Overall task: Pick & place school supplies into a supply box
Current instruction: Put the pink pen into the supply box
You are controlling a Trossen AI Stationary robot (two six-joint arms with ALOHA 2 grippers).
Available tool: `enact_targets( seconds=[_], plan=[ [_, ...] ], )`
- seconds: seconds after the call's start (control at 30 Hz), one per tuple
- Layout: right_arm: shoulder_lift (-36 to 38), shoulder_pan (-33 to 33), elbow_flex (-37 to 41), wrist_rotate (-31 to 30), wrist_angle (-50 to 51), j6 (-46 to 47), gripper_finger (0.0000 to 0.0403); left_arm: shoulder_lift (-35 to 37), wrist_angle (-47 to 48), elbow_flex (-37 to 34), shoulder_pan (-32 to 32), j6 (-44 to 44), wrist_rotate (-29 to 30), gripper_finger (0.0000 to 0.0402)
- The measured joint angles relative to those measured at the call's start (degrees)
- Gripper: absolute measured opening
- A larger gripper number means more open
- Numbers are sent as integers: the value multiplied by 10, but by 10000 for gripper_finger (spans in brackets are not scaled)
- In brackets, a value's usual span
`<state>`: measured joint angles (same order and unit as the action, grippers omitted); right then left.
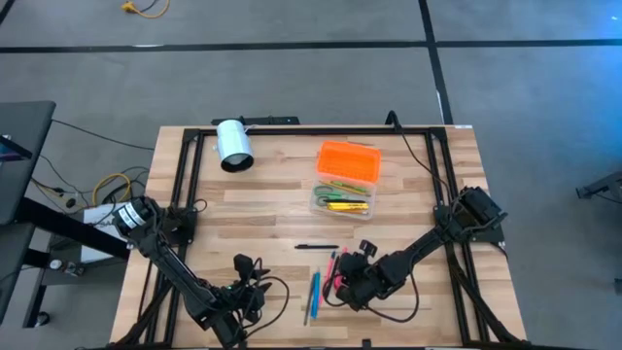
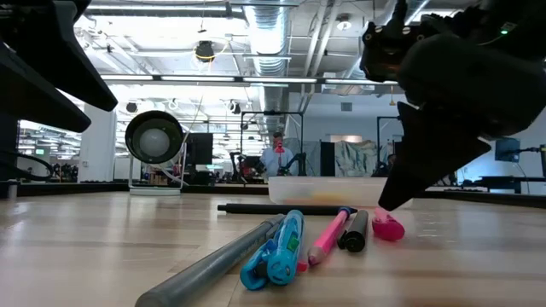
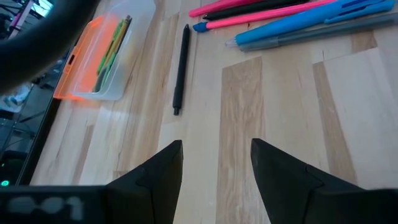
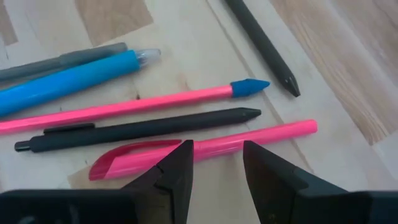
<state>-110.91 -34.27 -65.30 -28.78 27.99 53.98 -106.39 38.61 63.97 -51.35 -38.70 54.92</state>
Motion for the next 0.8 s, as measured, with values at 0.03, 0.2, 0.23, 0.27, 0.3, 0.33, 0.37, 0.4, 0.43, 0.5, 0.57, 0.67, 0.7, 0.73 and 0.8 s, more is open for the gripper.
enact_targets(
  seconds=[0.03,0.2,0.23,0.27,0.3,0.33,0.37,0.4,0.43,0.5,0.57,0.67,0.7,0.73,0.8],
  plan=[
    [0,-1,0,-1,0,0,134,0,0,0,0,0,0,180],
    [0,0,0,-10,-1,0,134,0,0,0,0,0,0,180],
    [0,2,0,-12,-1,0,134,0,0,0,0,0,0,180],
    [0,3,0,-13,-2,0,134,0,0,0,0,0,1,180],
    [0,4,0,-15,-2,0,133,0,0,0,0,0,1,180],
    [0,5,0,-18,-4,0,134,0,0,0,0,0,1,180],
    [0,7,0,-22,-7,-1,134,0,0,0,0,0,1,180],
    [0,7,-1,-25,-10,-3,134,0,0,0,0,0,1,180],
    [0,7,-1,-26,-11,-4,134,0,0,0,0,0,3,180],
    [0,11,-1,-24,-11,-4,134,0,0,0,0,1,7,180],
    [0,11,-1,-14,-10,-4,134,0,0,0,0,1,7,180],
    [0,10,-1,-12,-6,-4,134,0,0,0,0,1,7,180],
    [0,8,-1,-11,-3,-4,134,0,0,0,0,1,7,180],
    [0,6,-1,-11,-1,-4,134,0,0,0,0,1,7,180],
    [0,5,-1,-11,0,-4,134,0,0,0,0,1,7,180]
  ],
)
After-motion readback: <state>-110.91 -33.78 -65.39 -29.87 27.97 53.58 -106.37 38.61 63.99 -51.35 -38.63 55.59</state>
